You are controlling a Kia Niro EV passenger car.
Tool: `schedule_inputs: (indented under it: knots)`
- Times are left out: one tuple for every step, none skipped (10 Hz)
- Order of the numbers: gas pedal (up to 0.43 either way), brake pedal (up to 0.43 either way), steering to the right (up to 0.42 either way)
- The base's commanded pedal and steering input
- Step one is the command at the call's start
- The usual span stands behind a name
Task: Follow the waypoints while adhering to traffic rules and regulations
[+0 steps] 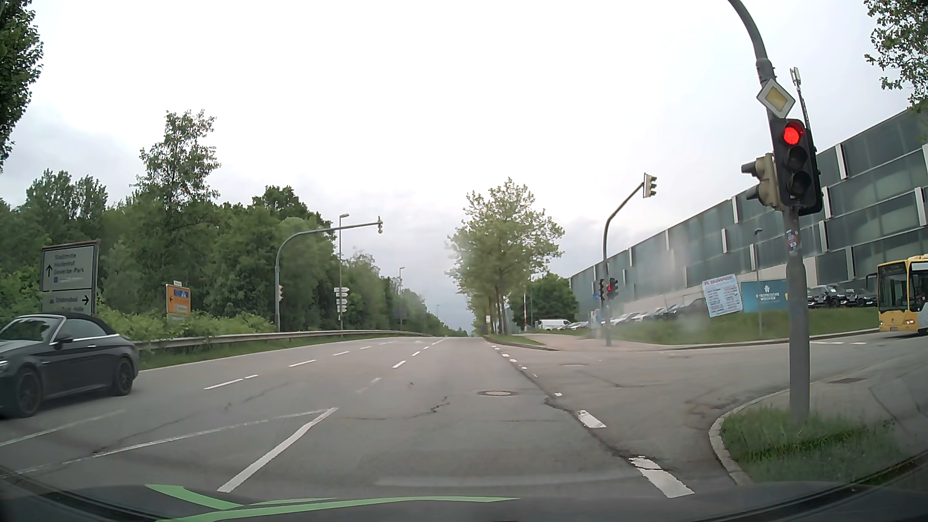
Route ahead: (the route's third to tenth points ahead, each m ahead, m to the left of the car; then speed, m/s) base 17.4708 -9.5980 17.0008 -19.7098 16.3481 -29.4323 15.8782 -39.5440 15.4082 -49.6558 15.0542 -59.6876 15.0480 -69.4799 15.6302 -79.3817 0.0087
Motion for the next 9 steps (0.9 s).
schedule_inputs:
  knots:
    - [0.000, 0.268, 0.003]
    - [0.000, 0.268, 0.002]
    - [0.000, 0.268, 0.002]
    - [0.000, 0.268, 0.002]
    - [0.000, 0.268, 0.002]
    - [0.000, 0.274, 0.002]
    - [0.000, 0.293, 0.002]
    - [0.000, 0.354, 0.003]
    - [0.000, 0.402, 0.003]
